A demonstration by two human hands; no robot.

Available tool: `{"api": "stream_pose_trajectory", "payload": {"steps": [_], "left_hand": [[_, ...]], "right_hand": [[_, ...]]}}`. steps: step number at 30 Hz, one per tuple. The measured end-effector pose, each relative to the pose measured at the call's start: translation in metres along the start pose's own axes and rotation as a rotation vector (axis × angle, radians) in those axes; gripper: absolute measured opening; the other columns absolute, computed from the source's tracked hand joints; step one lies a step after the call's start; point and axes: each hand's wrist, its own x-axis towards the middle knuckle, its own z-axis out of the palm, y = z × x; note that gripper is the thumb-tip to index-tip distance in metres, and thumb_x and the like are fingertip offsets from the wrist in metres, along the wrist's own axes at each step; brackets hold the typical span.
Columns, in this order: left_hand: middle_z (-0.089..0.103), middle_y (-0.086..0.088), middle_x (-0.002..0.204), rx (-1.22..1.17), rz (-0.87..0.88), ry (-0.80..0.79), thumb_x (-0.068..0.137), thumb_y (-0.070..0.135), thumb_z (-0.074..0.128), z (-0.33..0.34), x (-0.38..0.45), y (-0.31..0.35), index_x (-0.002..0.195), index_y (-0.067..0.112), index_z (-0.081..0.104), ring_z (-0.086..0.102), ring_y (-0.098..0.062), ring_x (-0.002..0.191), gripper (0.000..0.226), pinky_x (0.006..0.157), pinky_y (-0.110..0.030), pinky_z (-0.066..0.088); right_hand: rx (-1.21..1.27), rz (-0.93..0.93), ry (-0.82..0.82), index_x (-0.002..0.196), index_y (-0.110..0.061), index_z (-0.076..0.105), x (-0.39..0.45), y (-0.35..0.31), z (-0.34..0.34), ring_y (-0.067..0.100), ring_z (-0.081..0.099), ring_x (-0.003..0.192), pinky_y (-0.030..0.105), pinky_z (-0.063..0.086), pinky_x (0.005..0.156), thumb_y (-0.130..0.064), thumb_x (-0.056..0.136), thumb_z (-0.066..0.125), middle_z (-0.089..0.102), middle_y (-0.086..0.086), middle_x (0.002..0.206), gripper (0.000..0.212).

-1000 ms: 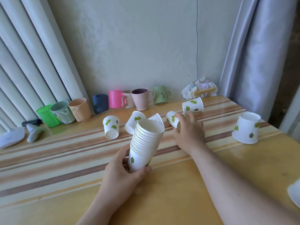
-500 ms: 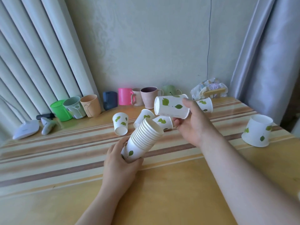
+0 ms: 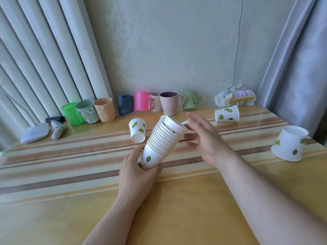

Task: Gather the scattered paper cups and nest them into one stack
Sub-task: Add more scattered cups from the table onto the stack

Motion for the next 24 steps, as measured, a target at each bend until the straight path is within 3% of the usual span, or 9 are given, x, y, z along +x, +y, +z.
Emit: {"api": "stream_pose_trajectory", "payload": {"steps": [2, 4, 6, 9, 12, 14, 16, 20, 24], "left_hand": [[0.067, 0.025, 0.117, -0.014, 0.015, 0.005, 0.070, 0.039, 0.091, 0.001, -0.001, 0.001, 0.122, 0.067, 0.056, 0.062, -0.003, 0.112, 0.069, 0.094, -0.043, 0.058], [0.064, 0.030, 0.115, -0.029, 0.028, 0.008, 0.070, 0.040, 0.090, 0.002, -0.002, 0.002, 0.114, 0.076, 0.051, 0.059, 0.003, 0.112, 0.069, 0.091, -0.038, 0.055], [0.061, 0.037, 0.112, -0.010, 0.032, 0.007, 0.070, 0.040, 0.089, 0.004, -0.002, 0.003, 0.111, 0.080, 0.048, 0.055, 0.010, 0.111, 0.070, 0.087, -0.031, 0.052], [0.059, 0.041, 0.113, -0.021, 0.047, 0.016, 0.071, 0.039, 0.089, 0.004, -0.002, 0.004, 0.110, 0.082, 0.045, 0.052, 0.015, 0.112, 0.072, 0.082, -0.024, 0.047], [0.061, 0.036, 0.112, -0.035, 0.033, 0.020, 0.072, 0.039, 0.089, 0.004, -0.001, 0.003, 0.112, 0.079, 0.046, 0.055, 0.011, 0.111, 0.072, 0.086, -0.030, 0.051], [0.056, 0.045, 0.116, -0.025, 0.037, 0.014, 0.072, 0.038, 0.088, 0.004, -0.002, 0.004, 0.113, 0.077, 0.048, 0.056, 0.008, 0.112, 0.069, 0.087, -0.032, 0.051], [0.052, 0.050, 0.117, -0.021, 0.050, 0.004, 0.072, 0.040, 0.087, 0.005, -0.002, 0.003, 0.113, 0.076, 0.048, 0.054, 0.009, 0.113, 0.067, 0.084, -0.027, 0.048], [0.061, 0.037, 0.110, -0.005, 0.025, 0.019, 0.072, 0.039, 0.086, 0.006, 0.000, 0.000, 0.116, 0.071, 0.052, 0.053, 0.011, 0.111, 0.065, 0.084, -0.025, 0.048], [0.065, 0.020, 0.118, -0.005, -0.016, 0.033, 0.074, 0.038, 0.085, 0.004, 0.000, 0.002, 0.135, 0.053, 0.058, 0.059, 0.001, 0.111, 0.069, 0.092, -0.042, 0.056]], "right_hand": [[0.027, 0.006, 0.165, 0.116, -0.038, 0.075, 0.006, 0.005, -0.007, 0.018, 0.065, 0.084, 0.036, 0.047, 0.074, -0.057, 0.080, 0.073, 0.076, -0.007, 0.094, 0.041], [-0.155, -0.011, 0.368, 0.116, -0.034, 0.073, 0.014, 0.012, -0.016, 0.021, 0.064, 0.087, 0.035, 0.047, 0.073, -0.041, 0.085, 0.073, 0.072, -0.008, 0.092, 0.032], [-0.465, -0.002, 0.429, 0.138, -0.036, 0.064, 0.026, 0.021, -0.025, 0.021, 0.065, 0.103, 0.037, 0.054, 0.081, -0.030, 0.087, 0.076, 0.065, -0.004, 0.116, 0.052], [-0.794, 0.019, 0.262, 0.162, -0.049, 0.039, 0.046, 0.017, -0.030, 0.025, 0.043, 0.146, 0.043, 0.047, 0.113, -0.023, 0.085, 0.077, 0.036, 0.000, 0.162, 0.090], [-0.923, -0.017, 0.038, 0.165, -0.051, 0.032, 0.060, 0.017, -0.024, 0.026, 0.029, 0.157, 0.041, 0.035, 0.122, -0.003, 0.081, 0.062, 0.022, -0.013, 0.174, 0.102], [-0.901, -0.017, -0.001, 0.162, -0.047, 0.037, 0.061, 0.028, -0.022, 0.025, 0.031, 0.157, 0.040, 0.038, 0.119, -0.001, 0.081, 0.062, 0.030, -0.017, 0.170, 0.096], [-0.890, -0.028, 0.020, 0.154, -0.048, 0.045, 0.062, 0.037, -0.026, 0.024, 0.044, 0.145, 0.036, 0.045, 0.104, -0.008, 0.083, 0.067, 0.042, -0.021, 0.154, 0.085], [-0.880, -0.013, 0.020, 0.134, -0.055, 0.052, 0.064, 0.033, -0.031, 0.022, 0.062, 0.092, 0.028, 0.048, 0.063, -0.011, 0.079, 0.067, 0.062, -0.007, 0.122, 0.072], [-0.567, -0.068, 0.049, 0.132, -0.040, 0.061, 0.058, 0.027, -0.038, 0.027, 0.069, 0.105, 0.037, 0.058, 0.079, 0.002, 0.084, 0.076, 0.066, -0.001, 0.127, 0.065]]}}
